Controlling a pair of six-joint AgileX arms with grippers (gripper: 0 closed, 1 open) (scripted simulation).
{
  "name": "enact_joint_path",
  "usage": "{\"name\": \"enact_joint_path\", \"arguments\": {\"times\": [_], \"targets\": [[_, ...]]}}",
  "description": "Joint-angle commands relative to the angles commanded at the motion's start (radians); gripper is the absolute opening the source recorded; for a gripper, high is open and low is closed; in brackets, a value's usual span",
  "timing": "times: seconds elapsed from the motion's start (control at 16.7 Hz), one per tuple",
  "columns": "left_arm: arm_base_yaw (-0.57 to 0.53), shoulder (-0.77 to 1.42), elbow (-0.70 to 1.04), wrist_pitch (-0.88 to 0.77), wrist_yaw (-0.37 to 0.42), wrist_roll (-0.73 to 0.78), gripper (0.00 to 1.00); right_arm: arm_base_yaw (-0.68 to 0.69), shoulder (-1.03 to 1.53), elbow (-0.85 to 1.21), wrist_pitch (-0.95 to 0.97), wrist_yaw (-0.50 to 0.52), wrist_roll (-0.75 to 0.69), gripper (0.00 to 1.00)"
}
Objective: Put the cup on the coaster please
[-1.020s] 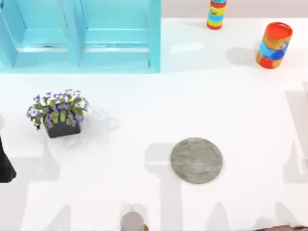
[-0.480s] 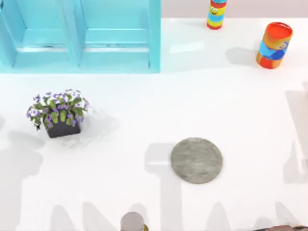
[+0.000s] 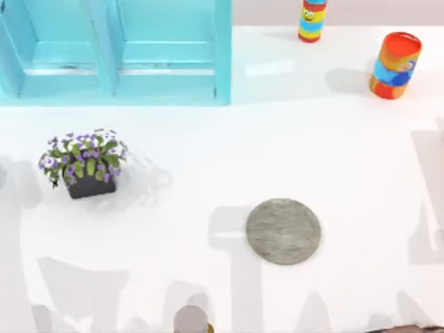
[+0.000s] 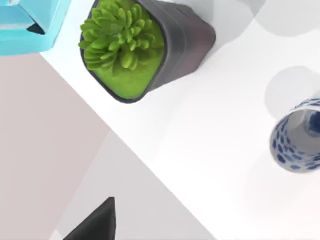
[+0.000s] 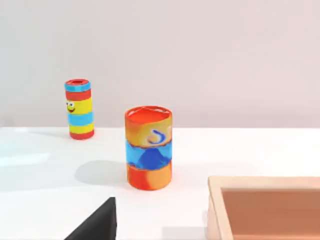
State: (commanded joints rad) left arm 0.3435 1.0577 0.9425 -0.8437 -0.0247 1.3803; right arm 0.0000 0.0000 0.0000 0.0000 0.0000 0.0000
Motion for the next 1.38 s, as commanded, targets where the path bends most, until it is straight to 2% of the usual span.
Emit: {"name": "enact_joint_path", "arguments": {"times": [0.3,0.6,1.08,1.38], "targets": [[0.077,0.331,0.222,-0.226,0.012,0.412,1.0,0.0,0.0,0.0,0.0,0.0,0.0,1.0],[0.121,0.546,0.333,-0.364,0.022,0.652,1.0,0.0,0.0,0.0,0.0,0.0,0.0,1.0],[0.122,0.574,0.34,-0.376,0.023,0.68,1.0,0.0,0.0,0.0,0.0,0.0,0.0,1.0],[0.126,0.623,0.225,-0.212,0.024,0.681,1.0,0.0,0.0,0.0,0.0,0.0,0.0,1.0]]}}
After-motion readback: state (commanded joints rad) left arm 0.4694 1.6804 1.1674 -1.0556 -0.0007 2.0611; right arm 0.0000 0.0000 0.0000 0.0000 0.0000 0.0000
